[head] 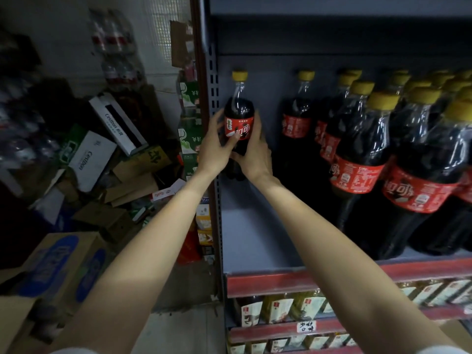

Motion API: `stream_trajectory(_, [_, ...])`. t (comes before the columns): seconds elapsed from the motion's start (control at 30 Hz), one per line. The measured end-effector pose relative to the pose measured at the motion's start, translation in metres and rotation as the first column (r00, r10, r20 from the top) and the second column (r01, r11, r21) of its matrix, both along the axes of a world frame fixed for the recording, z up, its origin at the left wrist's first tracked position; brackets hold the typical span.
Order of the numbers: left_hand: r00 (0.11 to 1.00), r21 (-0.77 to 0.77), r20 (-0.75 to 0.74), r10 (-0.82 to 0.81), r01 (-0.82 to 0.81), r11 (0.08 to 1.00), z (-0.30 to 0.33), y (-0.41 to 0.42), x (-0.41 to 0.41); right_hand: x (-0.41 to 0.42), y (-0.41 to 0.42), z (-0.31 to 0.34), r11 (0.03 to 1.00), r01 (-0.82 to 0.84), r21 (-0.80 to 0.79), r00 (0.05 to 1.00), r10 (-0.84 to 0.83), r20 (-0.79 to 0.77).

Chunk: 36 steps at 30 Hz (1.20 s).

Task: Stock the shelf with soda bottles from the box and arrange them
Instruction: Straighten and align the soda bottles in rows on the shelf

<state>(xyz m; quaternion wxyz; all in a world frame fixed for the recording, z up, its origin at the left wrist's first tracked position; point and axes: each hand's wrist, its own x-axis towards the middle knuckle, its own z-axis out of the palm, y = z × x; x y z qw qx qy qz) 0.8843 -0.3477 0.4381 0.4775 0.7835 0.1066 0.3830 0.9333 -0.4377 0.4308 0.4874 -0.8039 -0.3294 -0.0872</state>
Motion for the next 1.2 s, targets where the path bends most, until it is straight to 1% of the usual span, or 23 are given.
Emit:
stream_trajectory(0.07, [1.000, -0.005, 0.000, 0.015, -0.015, 1.000, -0.001, -0.001, -0.001, -0.004, -0.005, 0.001, 0.998, -0.061, 0.020, 0.995, 0.062, -0.076])
stream_trajectory(0.13, [0.993, 0.020, 0.036, 0.112, -0.113, 0.993, -0.003, -0.006, -0.003, -0.015, -0.018, 0.005, 0.994, -0.109, 0.007, 0.986, 0.108, -0.130])
stream_trajectory(0.17, [0.981, 0.011, 0.084, 0.172, -0.174, 0.985, -0.004, -0.012, -0.007, -0.023, -0.029, 0.006, 0.994, -0.112, -0.002, 0.984, 0.111, -0.138])
stream_trajectory(0.2, [0.967, -0.033, 0.149, 0.208, -0.205, 0.978, -0.002, -0.022, -0.014, -0.032, -0.043, 0.006, 0.994, -0.109, 0.013, 0.986, 0.110, -0.127])
stream_trajectory(0.23, [0.954, -0.092, 0.224, 0.201, -0.184, 0.979, 0.000, -0.035, -0.022, -0.044, -0.060, 0.004, 0.992, -0.109, 0.063, 0.989, 0.114, -0.090])
stream_trajectory(0.27, [0.949, -0.141, 0.282, 0.142, -0.106, 0.984, 0.004, -0.048, -0.030, -0.057, -0.078, 0.002, 0.984, -0.108, 0.139, 0.993, 0.114, -0.033])
stream_trajectory(0.3, [0.950, -0.172, 0.309, 0.036, 0.019, 0.985, 0.007, -0.062, -0.038, -0.069, -0.097, -0.001, 0.971, -0.105, 0.217, 0.994, 0.101, 0.027])
stream_trajectory(0.37, [0.940, -0.194, 0.246, -0.237, 0.287, 0.938, 0.010, -0.087, -0.046, -0.091, -0.131, -0.011, 0.941, -0.067, 0.331, 0.992, 0.028, 0.123])
stream_trajectory(0.43, [0.878, -0.211, 0.125, -0.461, 0.478, 0.853, 0.008, -0.110, -0.047, -0.102, -0.155, -0.023, 0.924, 0.023, 0.383, 0.975, -0.106, 0.197])
stream_trajectory(0.5, [0.825, -0.229, 0.026, -0.565, 0.555, 0.800, 0.005, -0.130, -0.043, -0.106, -0.170, -0.036, 0.909, 0.134, 0.395, 0.933, -0.250, 0.259])
stream_trajectory(0.57, [0.789, -0.273, -0.046, -0.613, 0.580, 0.767, 0.002, -0.144, -0.039, -0.107, -0.179, -0.046, 0.885, 0.250, 0.393, 0.885, -0.374, 0.278])
stream_trajectory(0.63, [0.770, -0.326, -0.095, -0.631, 0.575, 0.751, -0.001, -0.153, -0.037, -0.108, -0.185, -0.050, 0.865, 0.347, 0.362, 0.852, -0.452, 0.264])
stream_trajectory(0.67, [0.770, -0.361, -0.105, -0.629, 0.560, 0.746, -0.001, -0.157, -0.037, -0.110, -0.186, -0.050, 0.868, 0.367, 0.334, 0.857, -0.455, 0.242])
stream_trajectory(0.73, [0.786, -0.424, -0.106, -0.609, 0.518, 0.743, 0.000, -0.161, -0.038, -0.113, -0.187, -0.049, 0.900, 0.342, 0.269, 0.903, -0.394, 0.171])
stream_trajectory(0.77, [0.793, -0.429, -0.102, -0.601, 0.510, 0.746, 0.001, -0.161, -0.039, -0.113, -0.186, -0.047, 0.917, 0.317, 0.243, 0.924, -0.357, 0.140])
stream_trajectory(0.87, [0.803, -0.389, -0.081, -0.591, 0.520, 0.760, 0.002, -0.156, -0.046, -0.109, -0.186, -0.040, 0.949, 0.241, 0.204, 0.953, -0.271, 0.135])
stream_trajectory(0.93, [0.835, -0.349, -0.053, -0.547, 0.498, 0.794, 0.001, -0.150, -0.058, -0.100, -0.188, -0.033, 0.967, 0.165, 0.194, 0.970, -0.195, 0.148])
stream_trajectory(1.0, [0.880, -0.294, -0.029, -0.474, 0.446, 0.845, -0.004, -0.142, -0.069, -0.088, -0.185, -0.027, 0.980, 0.067, 0.187, 0.988, -0.092, 0.126])
stream_trajectory(1.07, [0.927, -0.219, -0.020, -0.374, 0.361, 0.907, -0.007, -0.132, -0.077, -0.074, -0.174, -0.023, 0.981, -0.057, 0.185, 0.995, 0.041, 0.086])
stream_trajectory(1.13, [0.964, -0.194, -0.009, -0.265, 0.259, 0.946, -0.006, -0.120, -0.081, -0.062, -0.156, -0.019, 0.970, -0.178, 0.166, 0.984, 0.171, 0.056])
stream_trajectory(1.2, [0.986, -0.190, -0.005, -0.168, 0.164, 0.968, -0.005, -0.108, -0.079, -0.053, -0.135, -0.014, 0.961, -0.240, 0.141, 0.971, 0.235, 0.051])
